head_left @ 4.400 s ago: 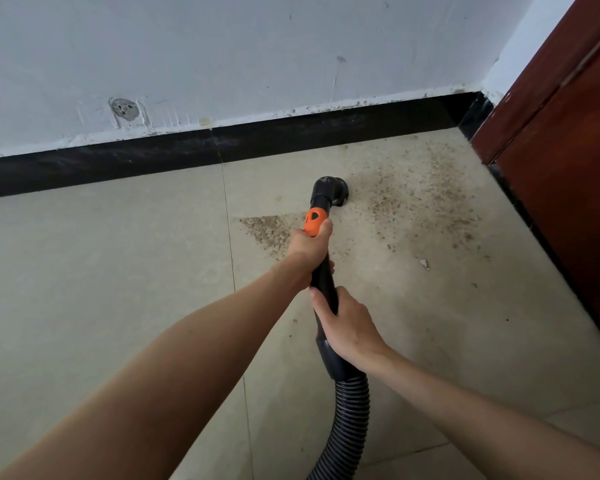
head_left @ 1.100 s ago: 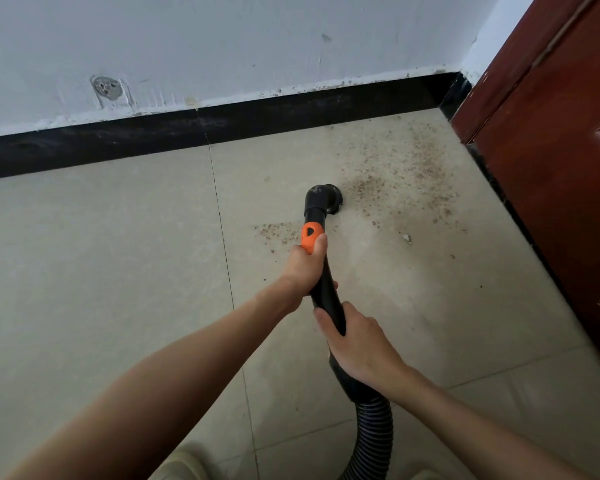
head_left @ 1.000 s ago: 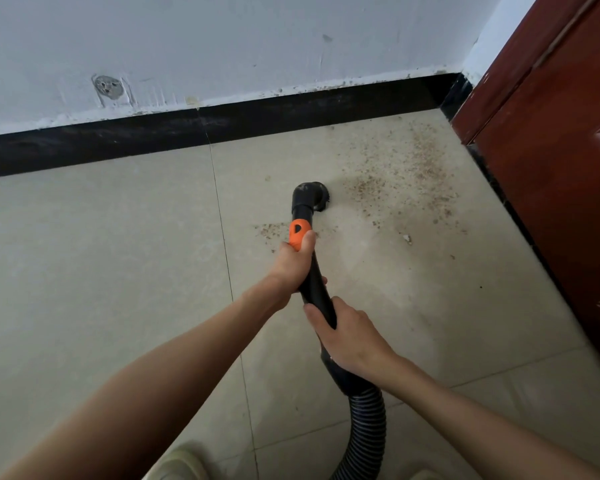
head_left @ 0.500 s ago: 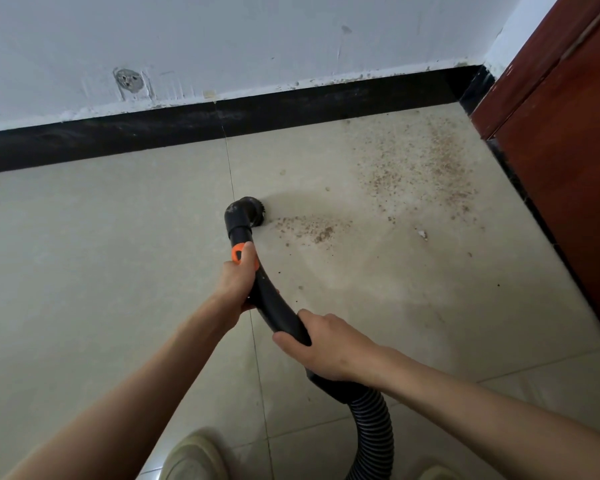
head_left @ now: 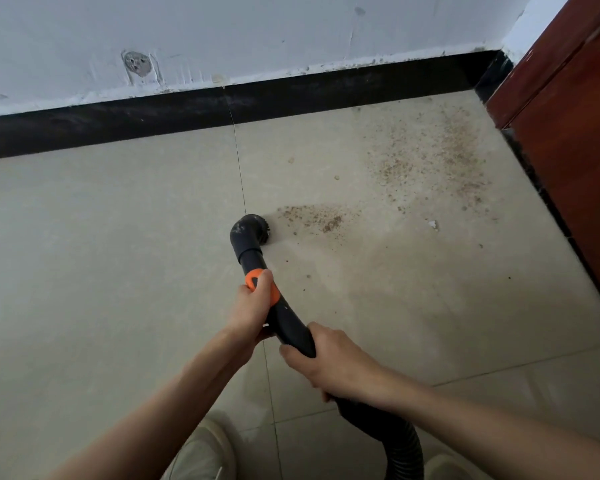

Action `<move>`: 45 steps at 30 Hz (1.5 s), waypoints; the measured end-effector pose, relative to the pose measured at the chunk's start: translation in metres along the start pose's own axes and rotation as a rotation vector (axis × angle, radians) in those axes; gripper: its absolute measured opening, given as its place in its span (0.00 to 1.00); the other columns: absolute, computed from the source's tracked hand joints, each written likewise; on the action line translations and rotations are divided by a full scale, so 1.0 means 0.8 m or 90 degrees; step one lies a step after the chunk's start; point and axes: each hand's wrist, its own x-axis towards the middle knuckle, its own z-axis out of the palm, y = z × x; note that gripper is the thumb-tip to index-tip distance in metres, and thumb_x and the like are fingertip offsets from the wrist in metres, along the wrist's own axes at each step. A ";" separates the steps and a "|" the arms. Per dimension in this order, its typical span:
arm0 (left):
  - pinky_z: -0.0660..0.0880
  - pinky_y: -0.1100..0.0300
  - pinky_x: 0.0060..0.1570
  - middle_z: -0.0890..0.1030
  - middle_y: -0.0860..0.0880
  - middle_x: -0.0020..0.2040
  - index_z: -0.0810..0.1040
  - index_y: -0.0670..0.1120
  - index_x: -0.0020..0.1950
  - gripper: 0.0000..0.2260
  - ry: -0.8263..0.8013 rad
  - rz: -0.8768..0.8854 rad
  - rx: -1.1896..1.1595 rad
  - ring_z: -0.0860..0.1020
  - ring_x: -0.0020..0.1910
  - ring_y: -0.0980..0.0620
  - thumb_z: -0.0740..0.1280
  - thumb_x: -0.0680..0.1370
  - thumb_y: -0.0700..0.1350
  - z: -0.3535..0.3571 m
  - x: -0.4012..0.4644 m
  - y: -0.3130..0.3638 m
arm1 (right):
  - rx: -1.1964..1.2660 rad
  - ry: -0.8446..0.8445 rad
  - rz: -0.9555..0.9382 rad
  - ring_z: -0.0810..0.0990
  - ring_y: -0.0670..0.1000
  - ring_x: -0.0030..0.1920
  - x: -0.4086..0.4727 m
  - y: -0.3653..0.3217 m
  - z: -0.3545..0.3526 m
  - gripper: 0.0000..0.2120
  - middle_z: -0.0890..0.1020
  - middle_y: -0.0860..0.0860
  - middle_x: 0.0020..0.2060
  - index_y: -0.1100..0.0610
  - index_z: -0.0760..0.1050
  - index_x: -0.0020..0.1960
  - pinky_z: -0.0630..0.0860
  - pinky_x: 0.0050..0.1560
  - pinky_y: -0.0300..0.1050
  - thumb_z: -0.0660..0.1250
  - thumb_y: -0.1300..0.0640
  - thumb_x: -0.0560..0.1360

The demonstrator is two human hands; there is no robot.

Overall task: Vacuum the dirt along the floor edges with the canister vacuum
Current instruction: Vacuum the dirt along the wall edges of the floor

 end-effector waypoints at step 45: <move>0.72 0.60 0.35 0.71 0.47 0.37 0.71 0.43 0.45 0.14 -0.192 0.088 0.106 0.72 0.35 0.51 0.57 0.80 0.54 0.081 0.042 0.054 | 0.117 0.178 0.096 0.75 0.49 0.18 0.025 0.000 -0.048 0.20 0.78 0.54 0.27 0.57 0.68 0.43 0.72 0.20 0.41 0.59 0.40 0.79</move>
